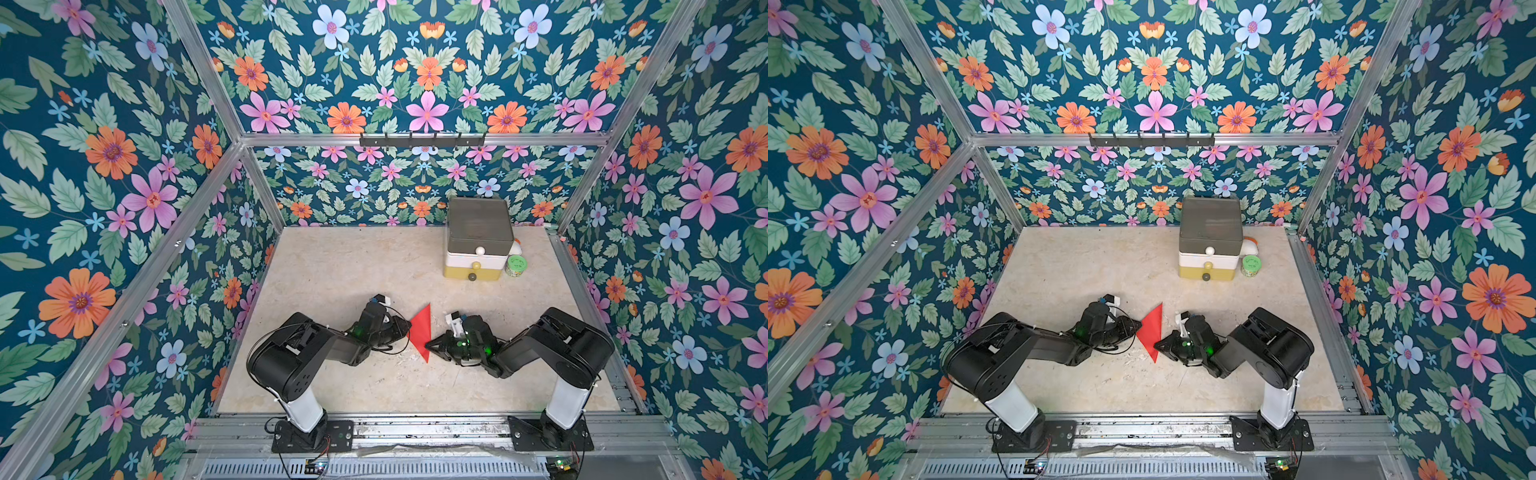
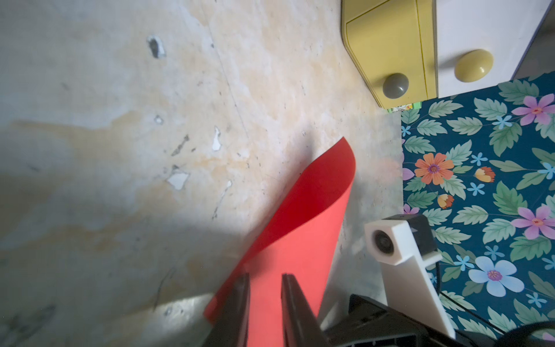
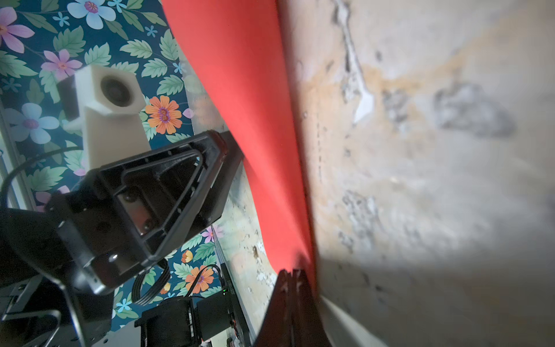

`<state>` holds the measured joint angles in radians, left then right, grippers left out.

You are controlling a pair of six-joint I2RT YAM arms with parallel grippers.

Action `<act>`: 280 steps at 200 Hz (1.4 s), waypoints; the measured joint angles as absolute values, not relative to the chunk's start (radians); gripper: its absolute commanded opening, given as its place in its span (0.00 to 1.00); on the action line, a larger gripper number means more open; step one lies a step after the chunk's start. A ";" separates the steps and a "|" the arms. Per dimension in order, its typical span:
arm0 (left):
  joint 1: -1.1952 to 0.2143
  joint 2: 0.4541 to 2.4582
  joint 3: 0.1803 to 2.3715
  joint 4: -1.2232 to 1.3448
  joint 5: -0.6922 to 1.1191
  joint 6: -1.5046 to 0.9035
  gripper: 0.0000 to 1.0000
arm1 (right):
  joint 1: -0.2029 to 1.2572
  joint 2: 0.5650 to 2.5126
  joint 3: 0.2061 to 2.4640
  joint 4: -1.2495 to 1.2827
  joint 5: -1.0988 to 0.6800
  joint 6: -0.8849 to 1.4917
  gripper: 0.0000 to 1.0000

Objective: Fold the square paper diagonally
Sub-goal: Fold the paper at the center of the board.

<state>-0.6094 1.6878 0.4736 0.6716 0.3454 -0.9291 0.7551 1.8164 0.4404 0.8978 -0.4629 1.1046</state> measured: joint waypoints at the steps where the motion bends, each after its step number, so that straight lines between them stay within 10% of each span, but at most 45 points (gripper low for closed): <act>1: -0.609 1.688 0.474 0.672 0.345 -0.928 0.25 | 0.755 1.816 0.442 0.896 -0.463 1.105 0.04; 124: -0.610 1.683 0.464 0.676 0.340 -0.907 0.24 | 0.693 1.844 0.741 0.594 -0.474 1.022 0.11; 280: -0.613 1.629 0.469 0.593 0.336 -0.906 0.27 | 0.614 1.897 0.608 0.753 -0.520 0.975 0.08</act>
